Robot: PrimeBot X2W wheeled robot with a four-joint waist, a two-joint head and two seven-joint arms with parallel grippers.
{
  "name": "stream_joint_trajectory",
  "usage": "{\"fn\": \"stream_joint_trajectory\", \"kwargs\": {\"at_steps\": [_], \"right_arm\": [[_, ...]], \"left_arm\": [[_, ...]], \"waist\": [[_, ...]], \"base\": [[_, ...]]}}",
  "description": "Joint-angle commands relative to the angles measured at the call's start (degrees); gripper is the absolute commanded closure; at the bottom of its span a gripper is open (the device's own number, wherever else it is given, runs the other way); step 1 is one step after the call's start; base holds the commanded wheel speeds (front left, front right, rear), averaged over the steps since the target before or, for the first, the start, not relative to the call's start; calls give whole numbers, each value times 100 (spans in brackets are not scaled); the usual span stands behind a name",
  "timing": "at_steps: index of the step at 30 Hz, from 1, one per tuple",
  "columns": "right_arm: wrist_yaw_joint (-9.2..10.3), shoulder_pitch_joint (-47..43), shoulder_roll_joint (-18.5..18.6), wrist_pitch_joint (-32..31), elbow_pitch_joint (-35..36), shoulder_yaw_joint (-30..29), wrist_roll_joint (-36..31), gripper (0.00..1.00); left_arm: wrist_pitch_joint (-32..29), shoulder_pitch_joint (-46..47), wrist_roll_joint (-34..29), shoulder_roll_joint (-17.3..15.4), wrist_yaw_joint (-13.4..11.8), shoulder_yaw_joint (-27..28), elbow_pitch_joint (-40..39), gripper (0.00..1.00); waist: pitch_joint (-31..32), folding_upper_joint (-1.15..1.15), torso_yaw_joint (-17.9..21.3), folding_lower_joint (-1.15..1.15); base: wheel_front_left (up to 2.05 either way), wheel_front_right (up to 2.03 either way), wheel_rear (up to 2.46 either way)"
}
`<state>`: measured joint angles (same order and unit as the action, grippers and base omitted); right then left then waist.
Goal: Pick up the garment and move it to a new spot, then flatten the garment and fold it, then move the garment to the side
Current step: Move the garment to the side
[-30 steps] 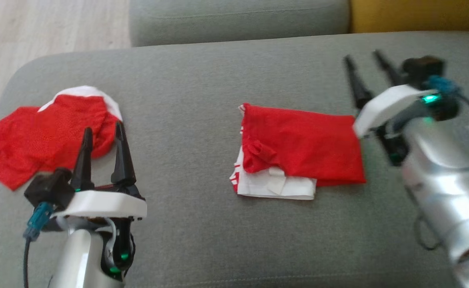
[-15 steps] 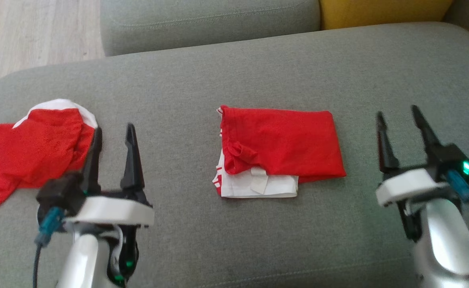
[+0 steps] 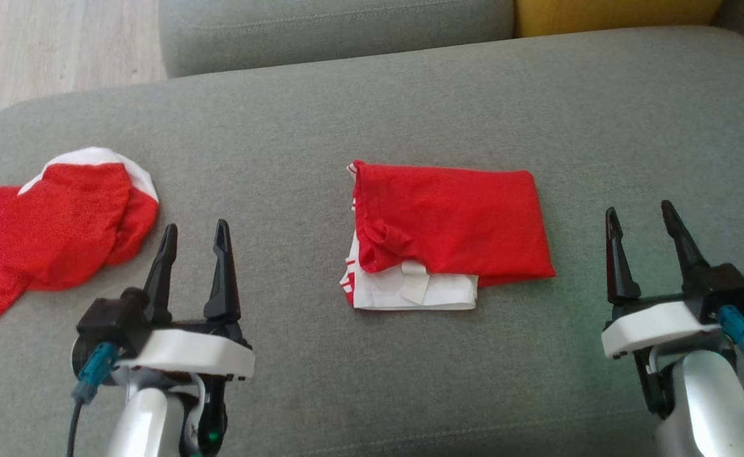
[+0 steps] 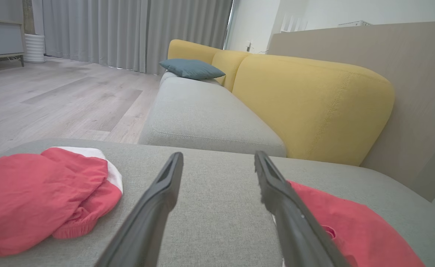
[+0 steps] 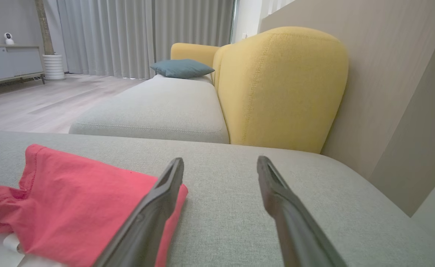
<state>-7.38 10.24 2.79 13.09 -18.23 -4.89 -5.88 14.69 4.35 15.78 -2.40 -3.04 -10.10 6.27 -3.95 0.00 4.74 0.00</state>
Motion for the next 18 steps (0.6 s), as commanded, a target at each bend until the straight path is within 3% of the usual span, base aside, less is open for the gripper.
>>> {"fn": "stream_joint_trajectory", "kwargs": {"at_steps": [1, 9, 18], "right_arm": [[-11, 225, 11, -15, 200, 145, 46, 0], [-11, 413, 10, -467, -127, 151, 387, 0], [-11, 1039, 10, -990, -1319, 154, 1253, 0]], "left_arm": [[30, 300, -21, -48, 2, 181, -158, 0], [30, 430, -67, -48, 34, 90, -118, 0], [30, 679, -132, -48, 118, -19, -9, 0]], "waist": [[-26, 0, -26, 0], [-284, 0, -237, 0], [-725, 0, -602, 0]], "base": [[0, 0, 0], [0, 0, 0], [0, 0, 0]]}}
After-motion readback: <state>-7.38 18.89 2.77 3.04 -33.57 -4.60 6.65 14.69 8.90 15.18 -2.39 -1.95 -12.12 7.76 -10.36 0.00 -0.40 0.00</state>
